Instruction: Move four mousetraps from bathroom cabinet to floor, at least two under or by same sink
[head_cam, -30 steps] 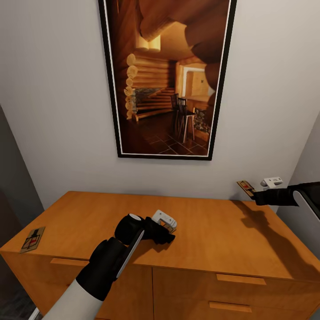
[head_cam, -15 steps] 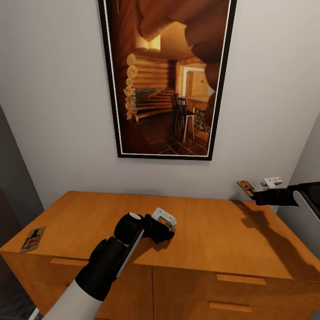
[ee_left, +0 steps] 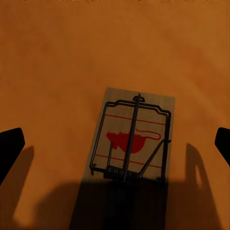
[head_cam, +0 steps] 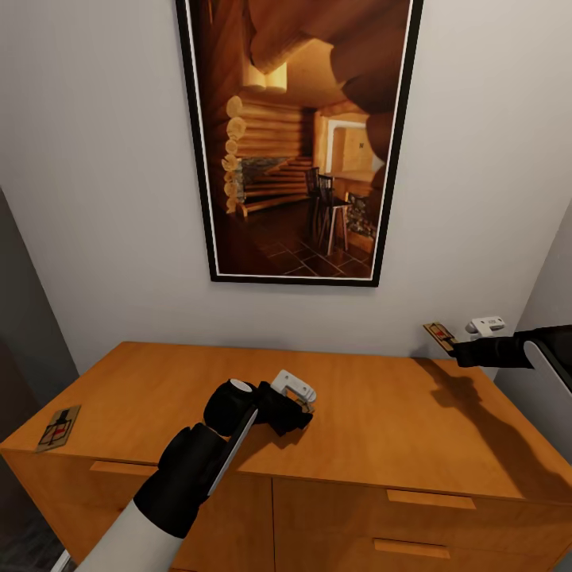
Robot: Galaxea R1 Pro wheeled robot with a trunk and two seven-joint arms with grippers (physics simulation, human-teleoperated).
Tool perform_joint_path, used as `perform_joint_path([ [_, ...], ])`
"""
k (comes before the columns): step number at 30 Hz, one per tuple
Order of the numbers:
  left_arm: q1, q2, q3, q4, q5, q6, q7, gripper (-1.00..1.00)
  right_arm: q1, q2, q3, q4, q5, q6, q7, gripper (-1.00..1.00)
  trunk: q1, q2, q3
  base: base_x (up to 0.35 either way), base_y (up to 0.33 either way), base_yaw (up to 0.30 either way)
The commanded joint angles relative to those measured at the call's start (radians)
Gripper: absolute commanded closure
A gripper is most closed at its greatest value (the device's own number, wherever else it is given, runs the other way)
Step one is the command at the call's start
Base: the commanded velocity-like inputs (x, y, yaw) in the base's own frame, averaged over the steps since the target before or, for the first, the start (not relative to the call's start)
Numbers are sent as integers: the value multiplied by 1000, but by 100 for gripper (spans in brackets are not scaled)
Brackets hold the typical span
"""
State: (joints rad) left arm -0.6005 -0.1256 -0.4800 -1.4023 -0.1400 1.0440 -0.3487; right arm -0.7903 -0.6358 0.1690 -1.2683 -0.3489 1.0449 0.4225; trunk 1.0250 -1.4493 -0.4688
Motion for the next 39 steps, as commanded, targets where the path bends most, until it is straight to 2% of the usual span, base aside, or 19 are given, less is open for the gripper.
perform_joint_path([
  [1, -1, 0, 0, -1, -10, 3, -9, -100, -1, -1, 1, 0, 8, 2, 9, 100, 0, -1, -1, 0, 0, 0],
  [39, -1, 3, 1, -1, -6, 3, -9, -100, -1, -1, 1, 1, 8, 2, 4, 100, 0, -1, 8, -5, 0, 0],
])
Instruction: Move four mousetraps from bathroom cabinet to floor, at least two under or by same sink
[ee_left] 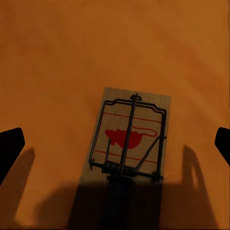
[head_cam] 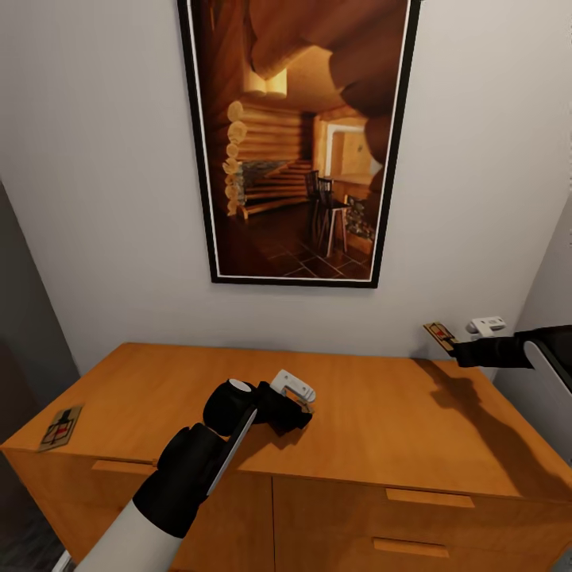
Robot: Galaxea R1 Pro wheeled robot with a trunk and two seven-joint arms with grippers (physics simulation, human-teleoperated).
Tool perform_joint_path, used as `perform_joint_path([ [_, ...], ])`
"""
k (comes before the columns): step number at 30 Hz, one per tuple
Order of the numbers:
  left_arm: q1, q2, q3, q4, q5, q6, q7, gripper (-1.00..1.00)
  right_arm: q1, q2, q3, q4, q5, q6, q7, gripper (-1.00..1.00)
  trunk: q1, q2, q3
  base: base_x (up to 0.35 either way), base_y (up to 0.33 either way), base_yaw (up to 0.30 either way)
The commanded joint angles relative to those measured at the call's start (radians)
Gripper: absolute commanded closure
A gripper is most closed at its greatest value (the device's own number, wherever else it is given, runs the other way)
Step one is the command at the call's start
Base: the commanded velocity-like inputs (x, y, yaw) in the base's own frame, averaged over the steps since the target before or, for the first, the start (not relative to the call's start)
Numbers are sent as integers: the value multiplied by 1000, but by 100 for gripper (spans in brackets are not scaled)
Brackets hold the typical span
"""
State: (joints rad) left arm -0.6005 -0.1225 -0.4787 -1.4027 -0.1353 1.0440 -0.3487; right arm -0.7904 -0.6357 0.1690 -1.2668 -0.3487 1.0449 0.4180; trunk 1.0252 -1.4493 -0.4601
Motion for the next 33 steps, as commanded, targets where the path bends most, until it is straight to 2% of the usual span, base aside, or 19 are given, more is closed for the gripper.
perform_joint_path([
  [1, -1, 0, 0, -1, -11, 3, -9, -100, -1, -1, 1, 0, 8, 2, 8, 100, 0, -1, -1, -118, 0, 0],
  [10, -1, 0, 0, -1, -10, 3, -9, -100, -1, -1, 1, 0, 8, 2, 8, 100, 0, -1, -1, -93, 0, 0],
  [33, -1, 4, 1, -1, -13, 3, -9, -100, -1, -2, 0, 0, 8, 2, 8, 100, 0, -1, -1, -4, 0, 0],
])
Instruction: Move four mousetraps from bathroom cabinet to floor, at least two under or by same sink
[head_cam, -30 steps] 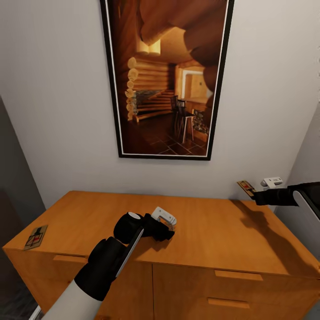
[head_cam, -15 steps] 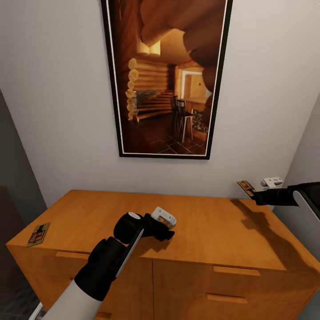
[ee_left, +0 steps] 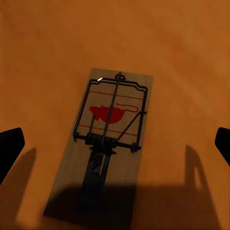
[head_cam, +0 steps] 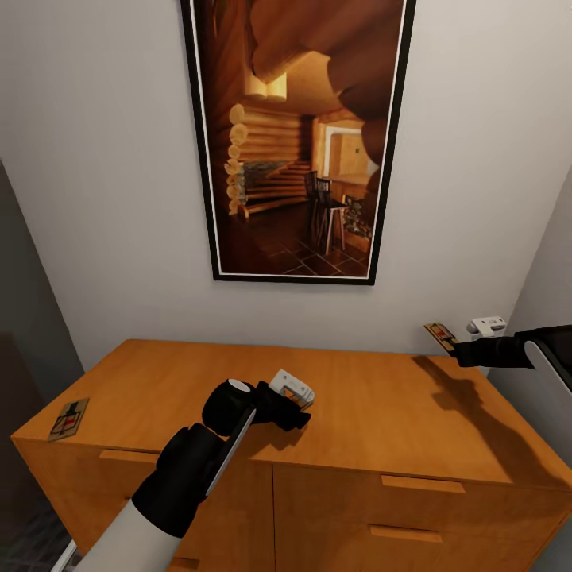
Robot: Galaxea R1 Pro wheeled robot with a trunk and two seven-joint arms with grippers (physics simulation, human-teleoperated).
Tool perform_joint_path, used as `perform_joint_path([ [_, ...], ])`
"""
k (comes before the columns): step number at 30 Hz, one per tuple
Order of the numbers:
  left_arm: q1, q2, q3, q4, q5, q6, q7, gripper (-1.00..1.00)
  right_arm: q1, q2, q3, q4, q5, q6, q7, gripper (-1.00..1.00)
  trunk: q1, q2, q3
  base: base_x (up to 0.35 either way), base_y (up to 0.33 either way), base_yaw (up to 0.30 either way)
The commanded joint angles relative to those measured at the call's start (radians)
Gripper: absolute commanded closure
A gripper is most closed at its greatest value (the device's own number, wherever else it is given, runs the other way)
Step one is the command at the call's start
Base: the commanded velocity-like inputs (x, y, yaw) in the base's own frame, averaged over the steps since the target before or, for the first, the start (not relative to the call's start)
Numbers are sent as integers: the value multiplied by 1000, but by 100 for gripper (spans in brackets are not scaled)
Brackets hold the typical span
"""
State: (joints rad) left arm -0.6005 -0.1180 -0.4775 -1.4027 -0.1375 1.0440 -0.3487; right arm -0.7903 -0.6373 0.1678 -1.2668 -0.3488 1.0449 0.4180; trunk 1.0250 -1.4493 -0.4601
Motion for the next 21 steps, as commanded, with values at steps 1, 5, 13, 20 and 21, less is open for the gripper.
perform_joint_path([
  [1, -1, 0, 0, -1, -11, 3, -9, -100, -1, -1, 1, 0, 8, 2, 9, 100, 0, -1, -1, 0, 0, 0],
  [5, -1, 1, 0, 0, -10, 3, -9, -100, -1, -1, 1, 0, 8, 2, 9, 100, 0, -1, -1, 0, 0, 0],
  [13, -1, 2, 5, 6, -7, 3, -9, -100, -1, -1, 2, 0, 8, 2, 9, 100, 0, -1, -1, 0, 0, 0],
  [20, -1, 3, 7, 8, -7, 3, -9, -100, -1, -1, 2, 0, 8, 2, 9, 100, 0, -1, -1, 0, 0, 0],
  [21, -1, 2, 7, 8, -7, 3, -9, -100, -1, -1, 2, 0, 8, 2, 9, 100, 0, -1, -1, 0, 0, 0],
])
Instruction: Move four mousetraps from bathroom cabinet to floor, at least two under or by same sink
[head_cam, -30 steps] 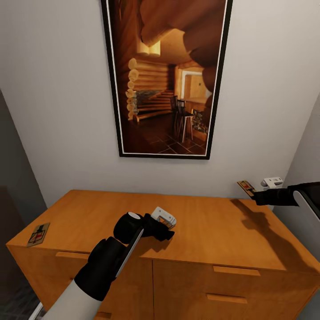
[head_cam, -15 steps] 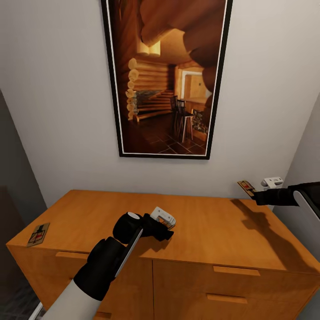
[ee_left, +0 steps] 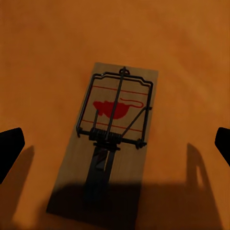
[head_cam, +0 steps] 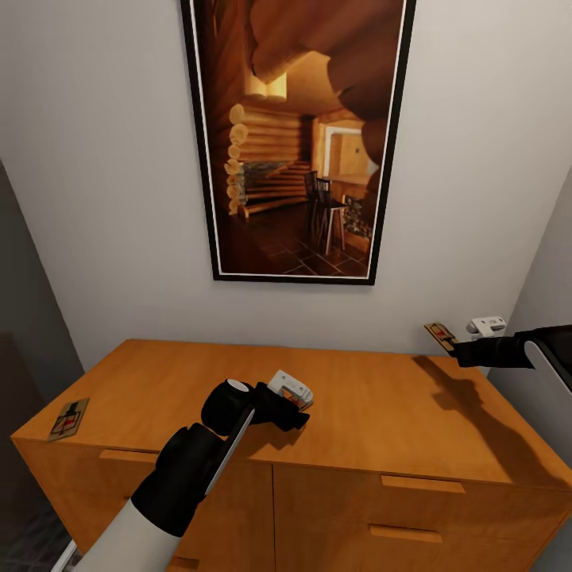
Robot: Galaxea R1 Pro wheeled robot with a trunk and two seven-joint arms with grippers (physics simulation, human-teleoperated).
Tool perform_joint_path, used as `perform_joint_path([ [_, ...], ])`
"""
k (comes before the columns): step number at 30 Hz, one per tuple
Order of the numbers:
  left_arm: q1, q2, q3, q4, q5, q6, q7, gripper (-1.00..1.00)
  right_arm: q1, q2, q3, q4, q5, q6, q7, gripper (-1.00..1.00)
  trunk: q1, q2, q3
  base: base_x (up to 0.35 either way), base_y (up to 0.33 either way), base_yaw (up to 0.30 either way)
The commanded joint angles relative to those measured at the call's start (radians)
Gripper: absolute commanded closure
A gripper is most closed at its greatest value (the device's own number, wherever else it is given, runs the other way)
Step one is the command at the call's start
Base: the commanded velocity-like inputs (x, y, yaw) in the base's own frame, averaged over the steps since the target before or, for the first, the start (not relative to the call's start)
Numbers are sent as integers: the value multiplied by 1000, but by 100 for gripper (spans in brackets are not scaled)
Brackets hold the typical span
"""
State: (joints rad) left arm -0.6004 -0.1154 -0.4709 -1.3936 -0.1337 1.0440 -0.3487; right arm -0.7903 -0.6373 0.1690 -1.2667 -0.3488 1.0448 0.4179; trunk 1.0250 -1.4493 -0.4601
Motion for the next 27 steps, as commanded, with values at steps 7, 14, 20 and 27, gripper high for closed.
perform_joint_path([
  [7, -1, -1, 1, 2, -11, 3, -9, -100, -1, -1, 1, 0, 8, 2, 9, 100, 0, -1, -1, 0, 0, 0],
  [14, -1, -1, 1, 3, -11, 3, -9, -100, -1, -1, 1, 0, 8, 2, 9, 100, 0, -1, -1, 0, 0, 0],
  [20, -1, -1, 1, 7, -10, 3, -9, -100, -1, -1, 0, 0, 8, 2, 9, 100, 0, -1, -1, 0, 0, 0],
  [27, -1, -1, -1, 11, -10, 3, -9, -100, -1, -1, 0, 0, 8, 2, 10, 100, 0, -1, -1, 0, 0, 0],
])
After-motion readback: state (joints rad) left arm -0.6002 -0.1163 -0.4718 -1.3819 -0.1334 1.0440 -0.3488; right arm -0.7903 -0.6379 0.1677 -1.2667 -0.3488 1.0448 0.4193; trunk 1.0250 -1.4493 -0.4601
